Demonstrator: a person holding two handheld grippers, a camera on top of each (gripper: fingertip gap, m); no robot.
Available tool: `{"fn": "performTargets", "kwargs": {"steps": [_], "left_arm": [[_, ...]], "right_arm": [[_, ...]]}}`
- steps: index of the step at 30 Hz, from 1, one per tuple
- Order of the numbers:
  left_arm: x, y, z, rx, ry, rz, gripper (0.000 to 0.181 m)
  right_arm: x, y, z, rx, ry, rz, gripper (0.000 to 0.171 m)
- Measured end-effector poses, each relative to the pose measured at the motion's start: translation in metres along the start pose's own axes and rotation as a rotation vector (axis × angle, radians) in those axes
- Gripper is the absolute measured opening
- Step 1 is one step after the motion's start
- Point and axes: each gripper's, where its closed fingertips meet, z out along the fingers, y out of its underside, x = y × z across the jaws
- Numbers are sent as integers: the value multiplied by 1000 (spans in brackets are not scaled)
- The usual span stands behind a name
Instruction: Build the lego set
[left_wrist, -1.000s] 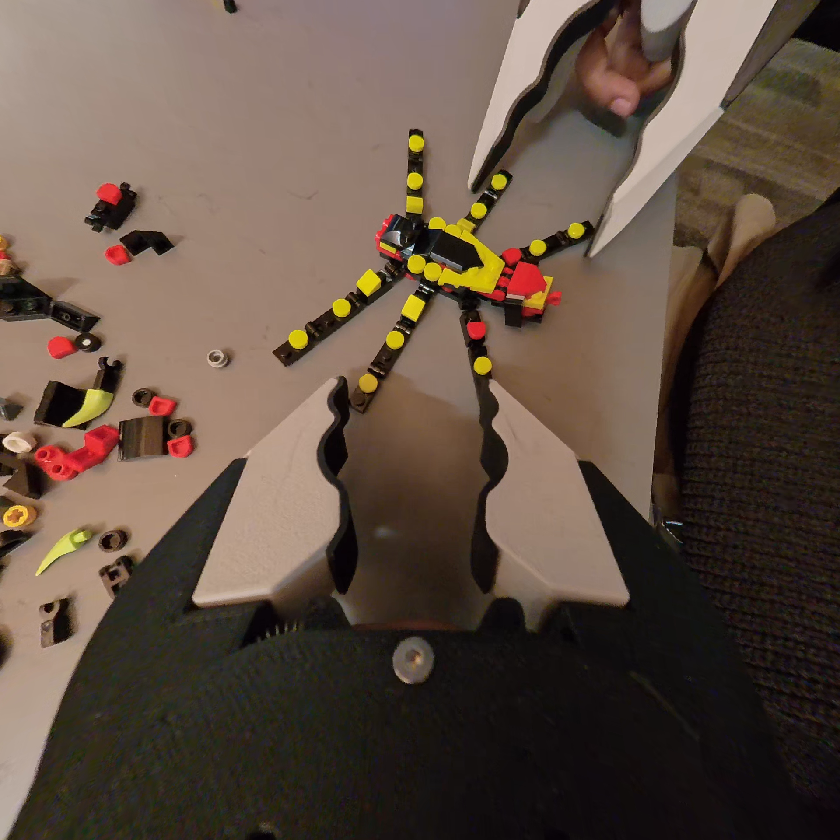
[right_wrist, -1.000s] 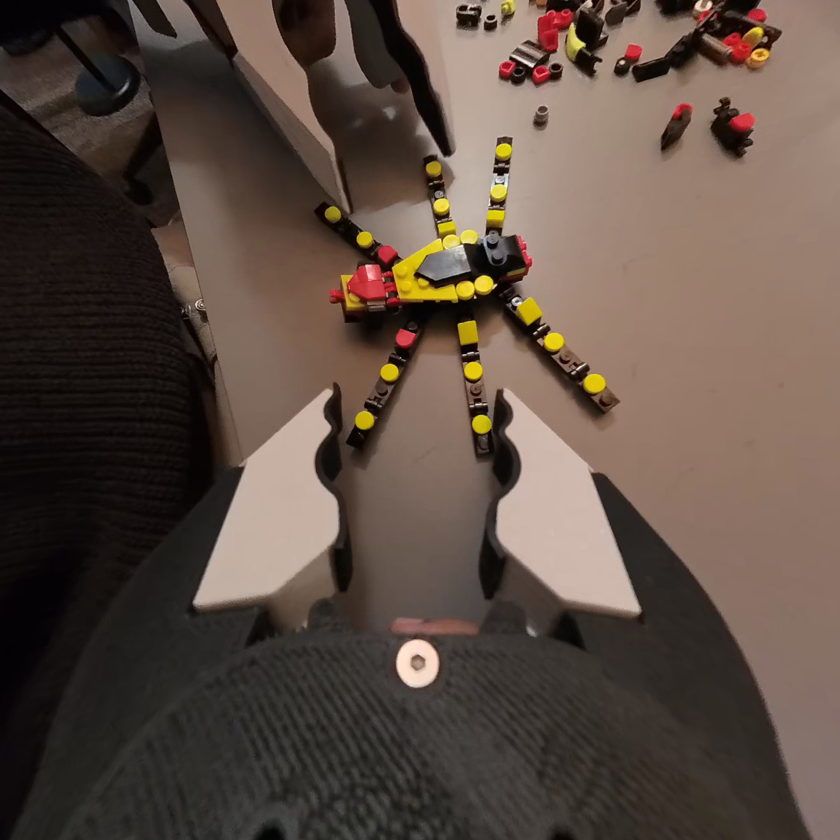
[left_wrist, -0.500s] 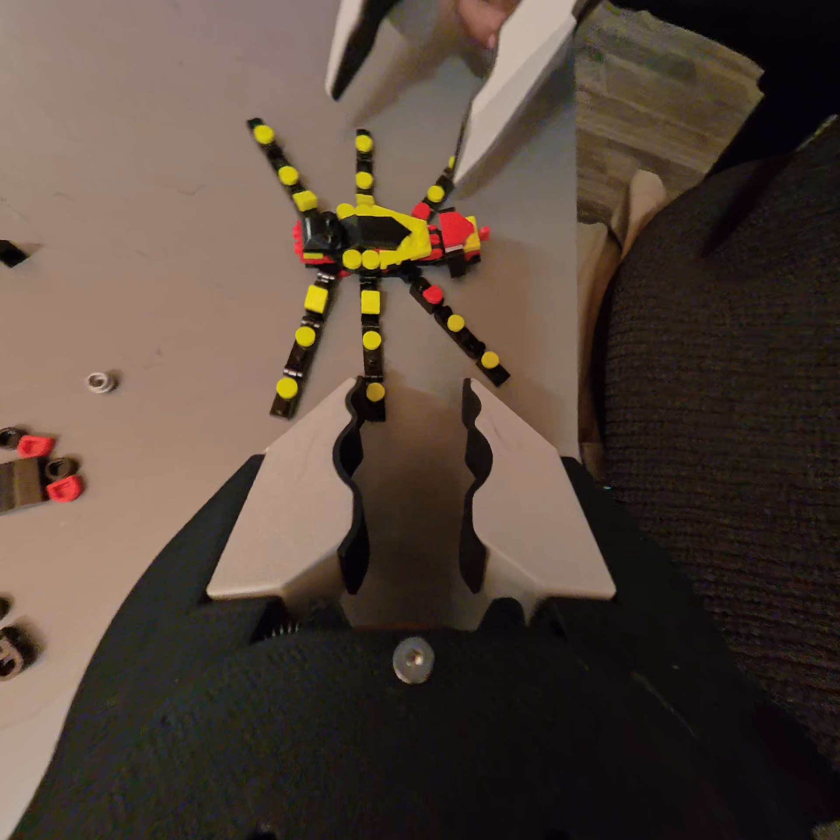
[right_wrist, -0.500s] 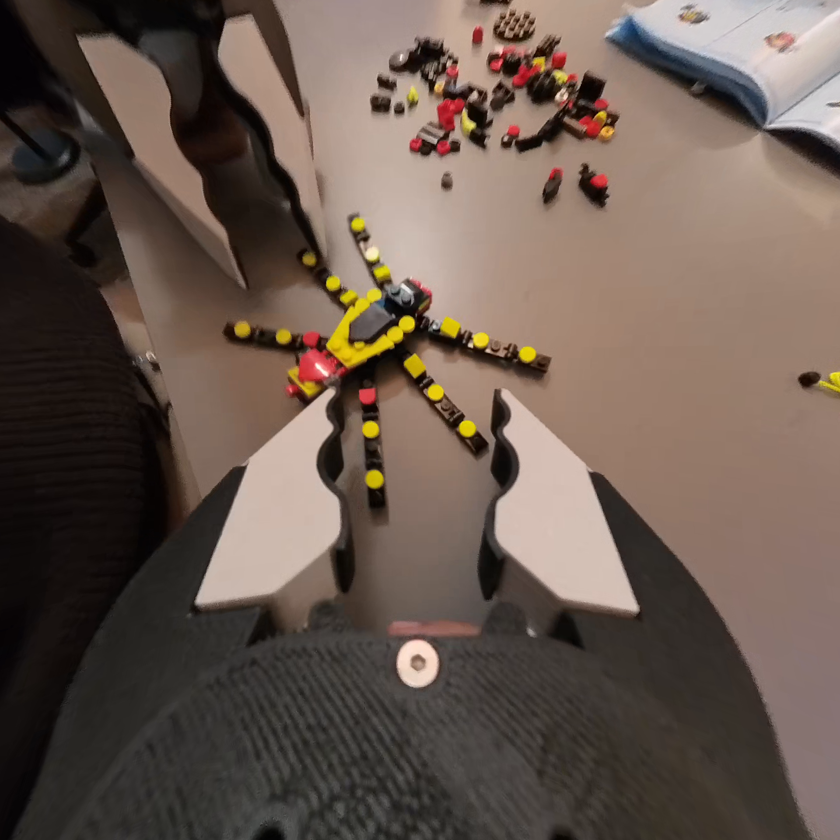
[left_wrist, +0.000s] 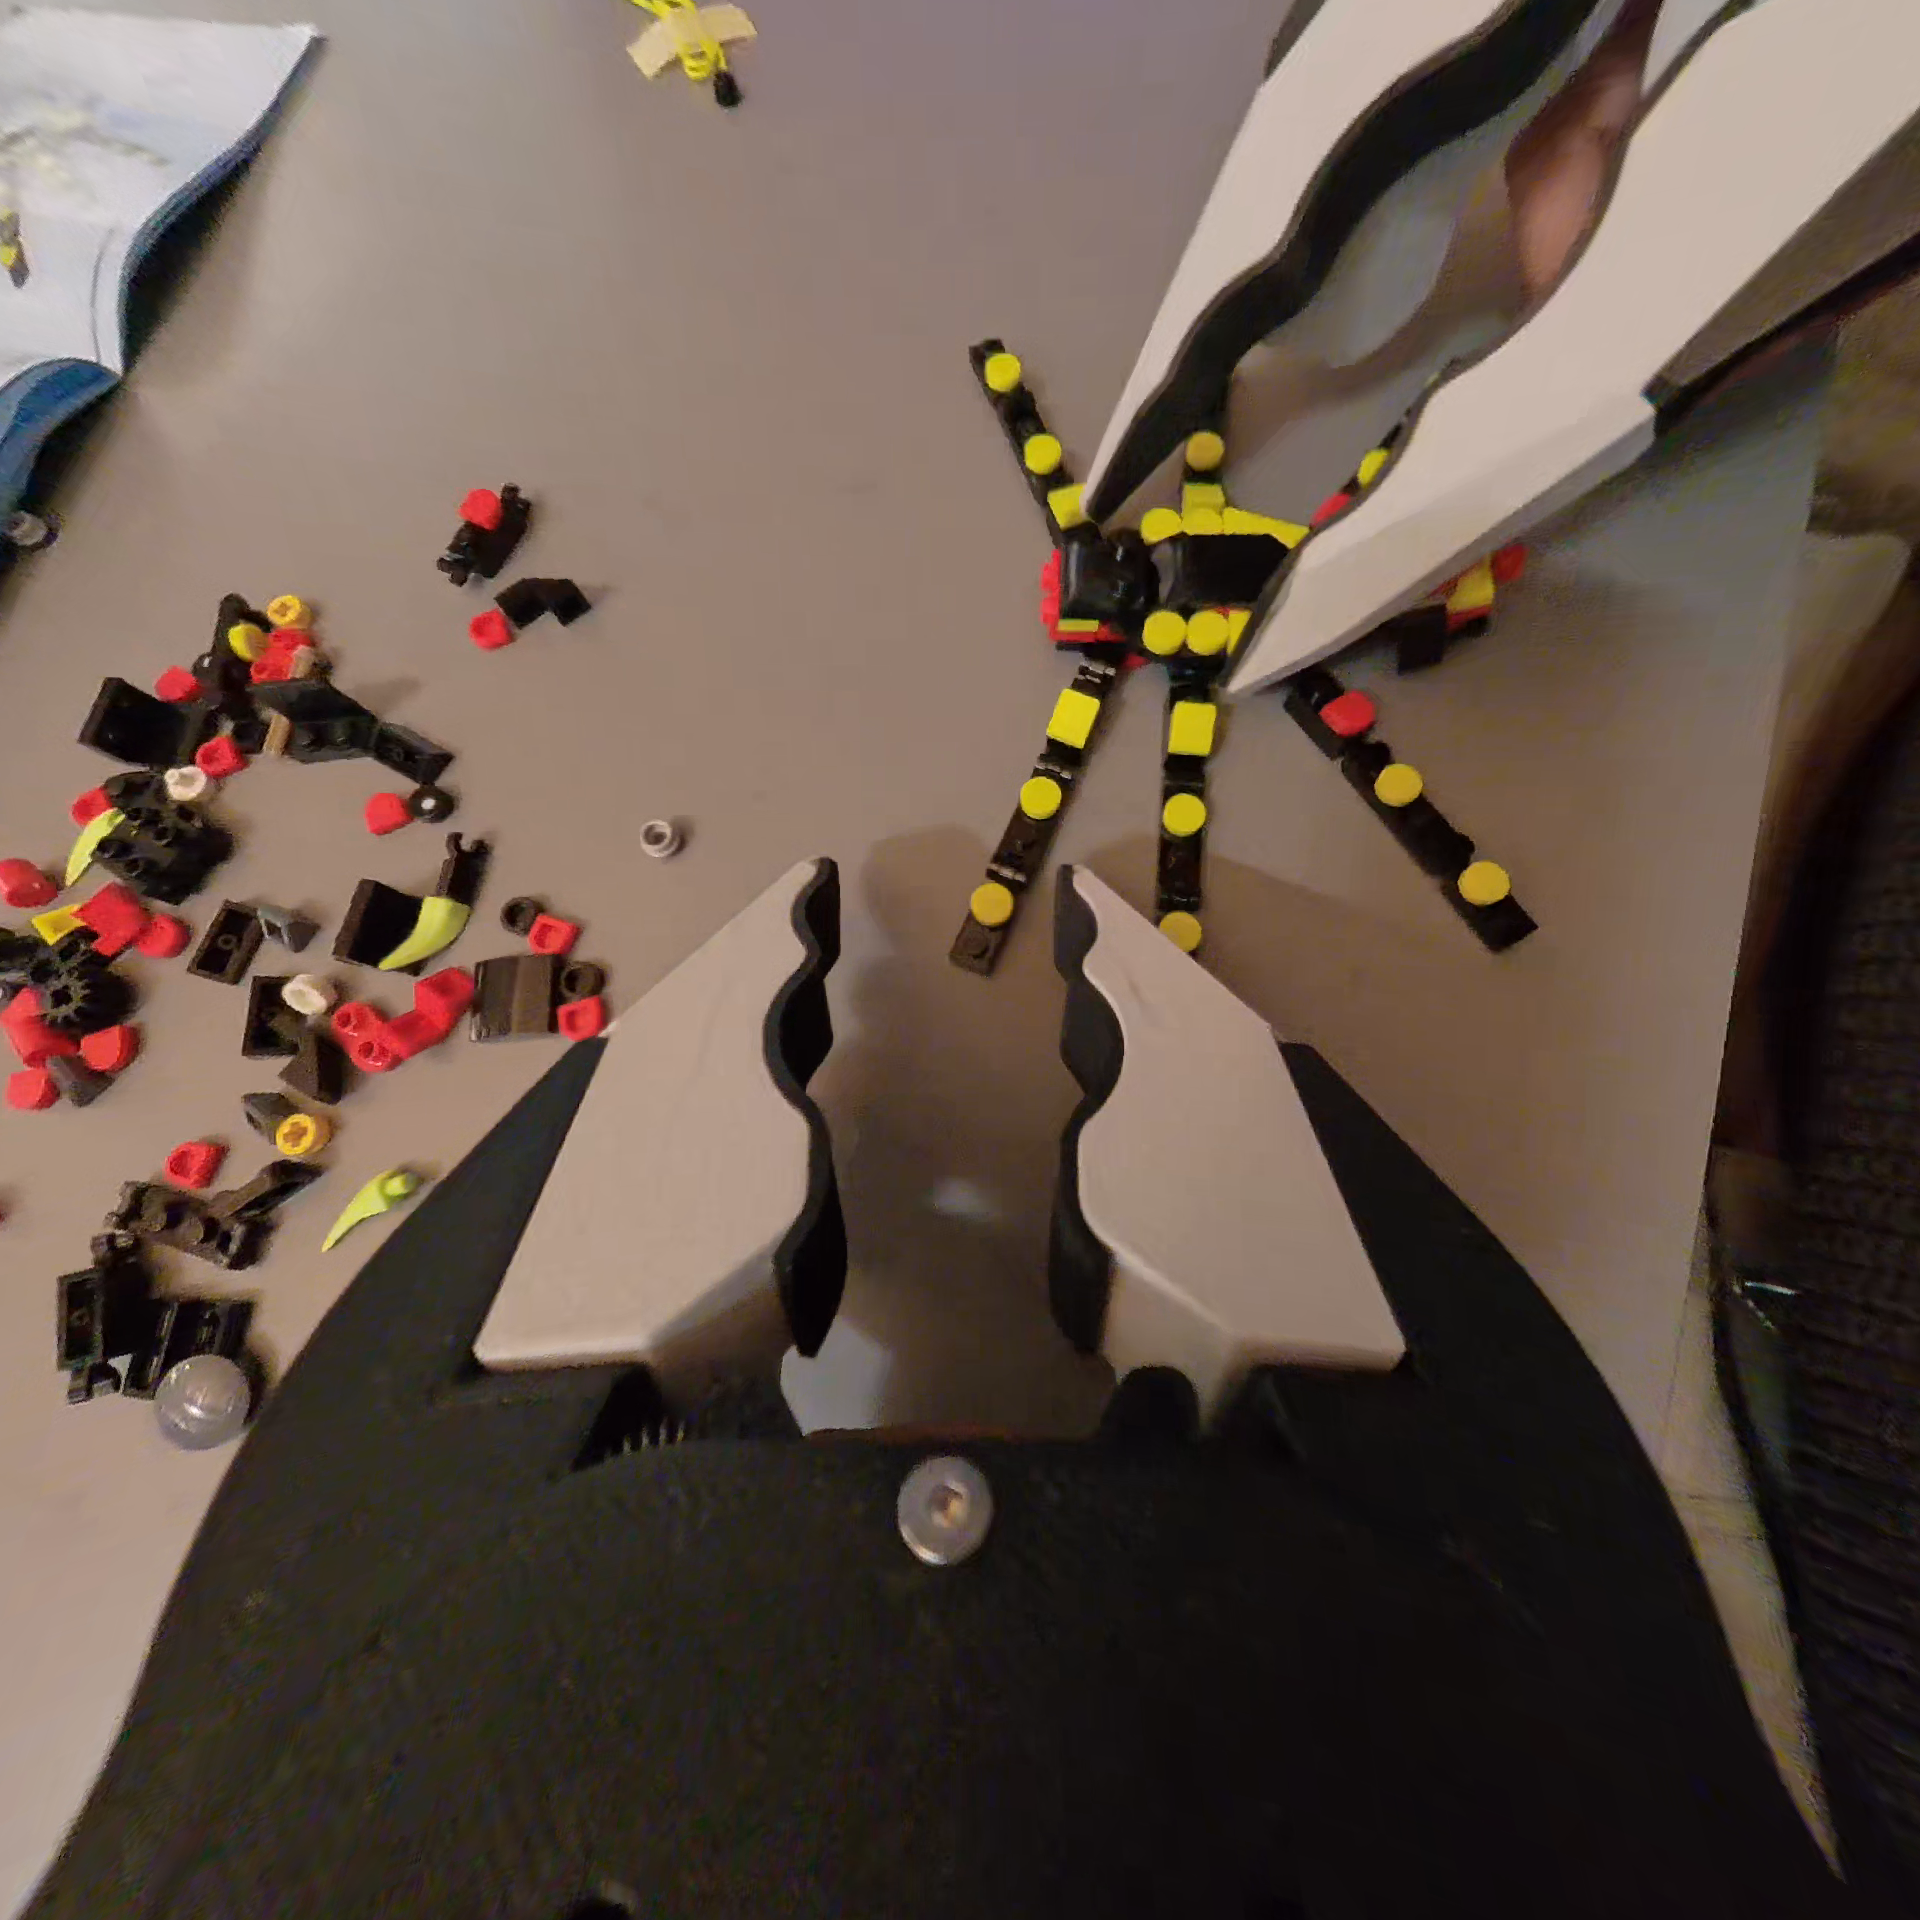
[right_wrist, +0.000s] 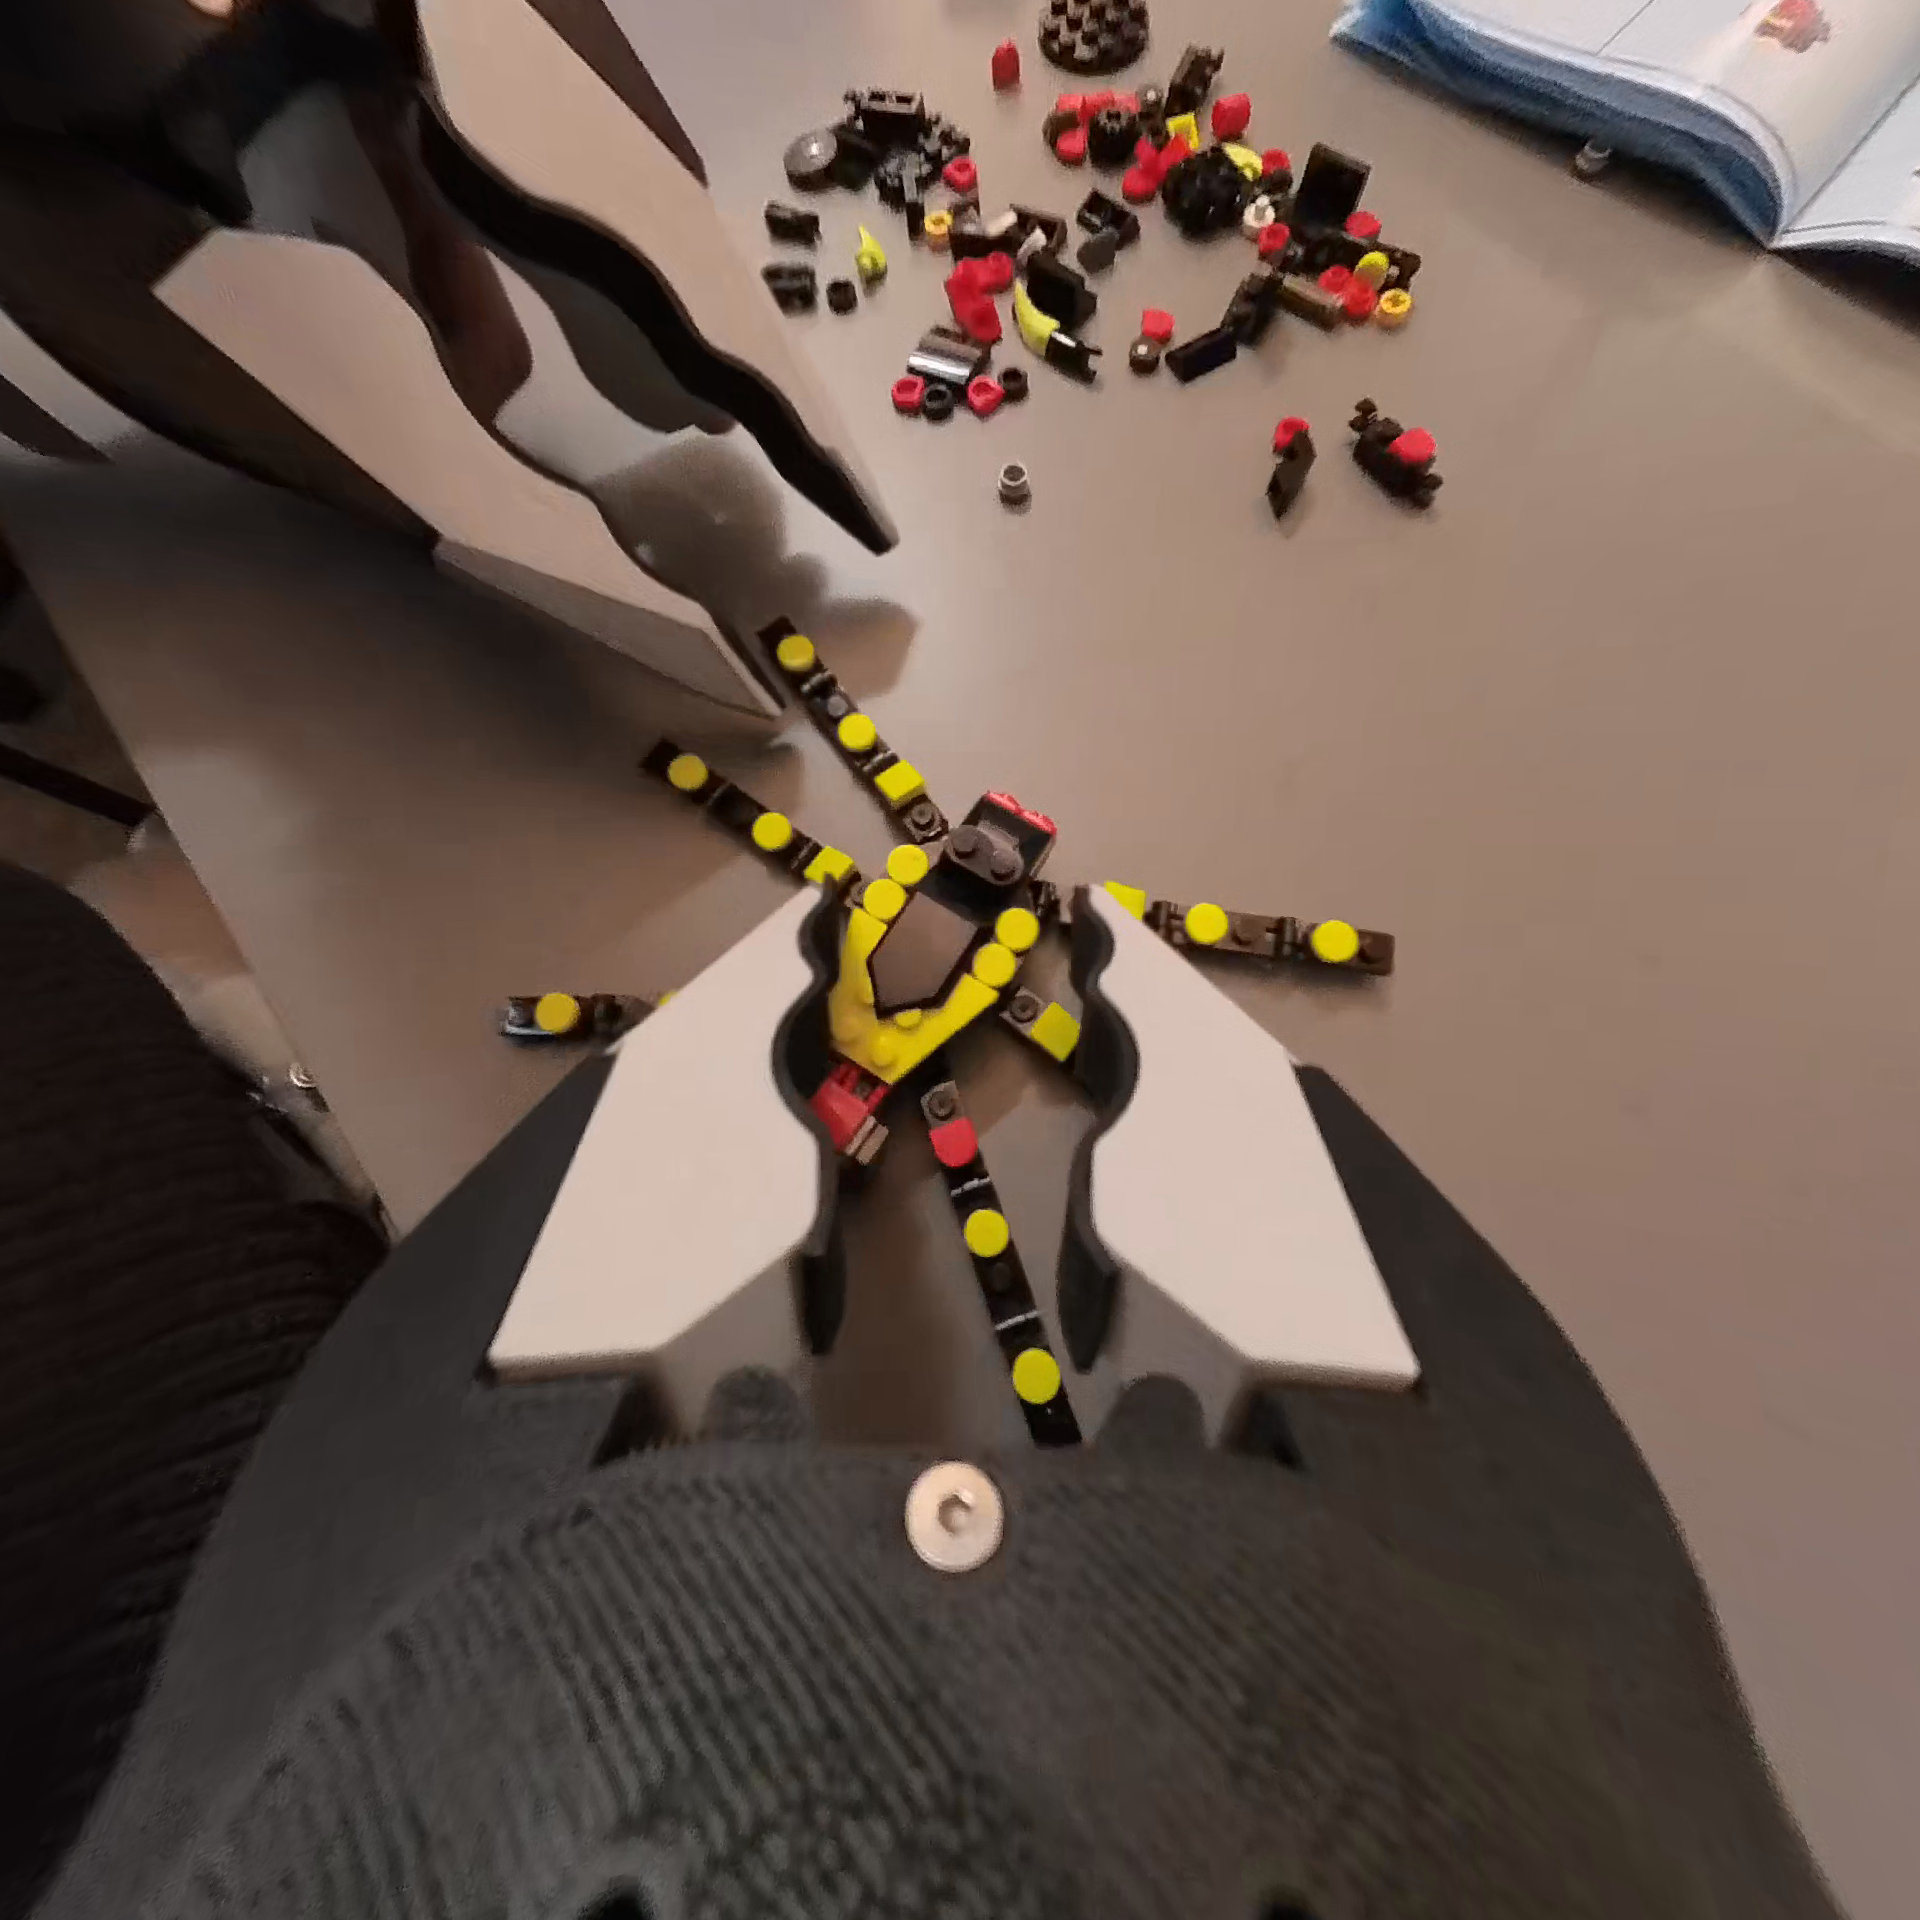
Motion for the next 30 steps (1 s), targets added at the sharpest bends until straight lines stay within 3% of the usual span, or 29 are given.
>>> {"fn": "performTargets", "kwargs": {"steps": [8, 13, 20, 25, 30], "left_arm": [[17, 8, 1, -46, 88, 20, 23], [24, 9, 0, -49, 117, 35, 20], [25, 9, 0, -50, 127, 24, 16], [25, 8, 1, -48, 131, 15, 16], [30, 7, 1, -48, 147, 19, 15]], "right_arm": [[1, 3, -3, -2, -7, -90, 36], [7, 5, -5, -8, -1, -72, 49], [5, 2, -12, -4, -20, -18, 39], [-3, 3, -20, -28, -89, 82, 48], [6, 10, -14, -71, 22, 13, 51]]}}
